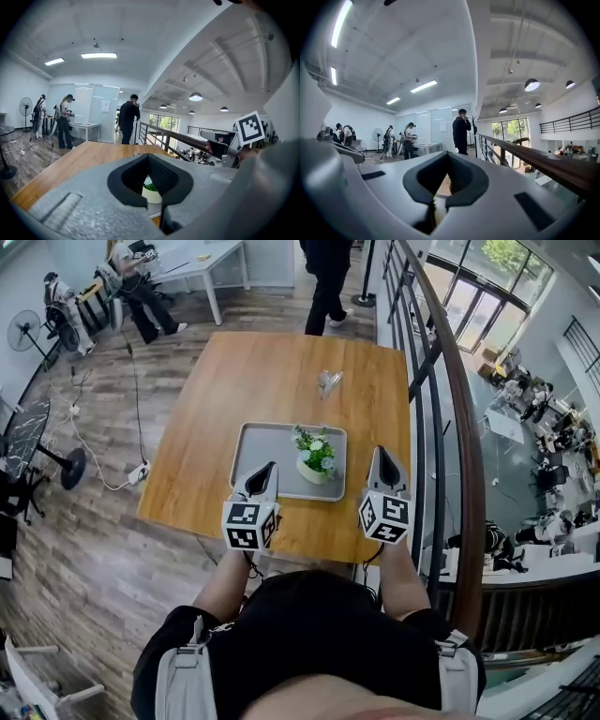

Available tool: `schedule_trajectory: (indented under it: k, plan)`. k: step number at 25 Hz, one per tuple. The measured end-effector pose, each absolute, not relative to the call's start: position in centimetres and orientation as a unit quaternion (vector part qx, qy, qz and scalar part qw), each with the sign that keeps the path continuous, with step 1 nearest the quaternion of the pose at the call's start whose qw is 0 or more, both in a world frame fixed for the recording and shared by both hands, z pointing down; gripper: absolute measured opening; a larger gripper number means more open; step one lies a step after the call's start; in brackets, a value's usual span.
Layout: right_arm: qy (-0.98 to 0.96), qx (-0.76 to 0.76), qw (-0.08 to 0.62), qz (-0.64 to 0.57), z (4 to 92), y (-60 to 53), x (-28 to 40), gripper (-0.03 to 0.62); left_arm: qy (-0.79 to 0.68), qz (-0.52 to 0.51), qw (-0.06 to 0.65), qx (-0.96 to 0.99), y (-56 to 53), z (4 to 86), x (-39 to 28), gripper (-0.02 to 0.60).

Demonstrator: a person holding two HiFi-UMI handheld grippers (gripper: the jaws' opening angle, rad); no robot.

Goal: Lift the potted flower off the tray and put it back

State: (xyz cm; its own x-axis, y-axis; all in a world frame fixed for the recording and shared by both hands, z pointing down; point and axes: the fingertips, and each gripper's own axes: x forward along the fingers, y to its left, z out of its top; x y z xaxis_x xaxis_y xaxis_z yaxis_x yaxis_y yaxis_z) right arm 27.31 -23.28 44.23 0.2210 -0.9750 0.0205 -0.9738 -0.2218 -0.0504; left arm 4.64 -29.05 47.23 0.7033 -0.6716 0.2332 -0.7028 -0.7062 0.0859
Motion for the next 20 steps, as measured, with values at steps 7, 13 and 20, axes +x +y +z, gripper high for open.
schedule_trajectory:
  k: [7, 13, 20]
  plan:
    - [0.625, -0.779, 0.022, -0.029, 44.0, -22.6, 27.7, -0.006, -0.369, 0.094, 0.077, 0.921, -28.5, 46.9, 5.4, 0.012]
    - [0.627, -0.778, 0.018, -0.032, 44.3, -23.1, 27.9, -0.006, -0.375, 0.094, 0.075, 0.919, -29.0, 46.6, 5.4, 0.012]
    - [0.630, -0.775, 0.023, -0.032, 44.3, -23.7, 27.5, -0.005, -0.380, 0.094, 0.072, 0.918, -29.3, 46.5, 5.0, 0.012]
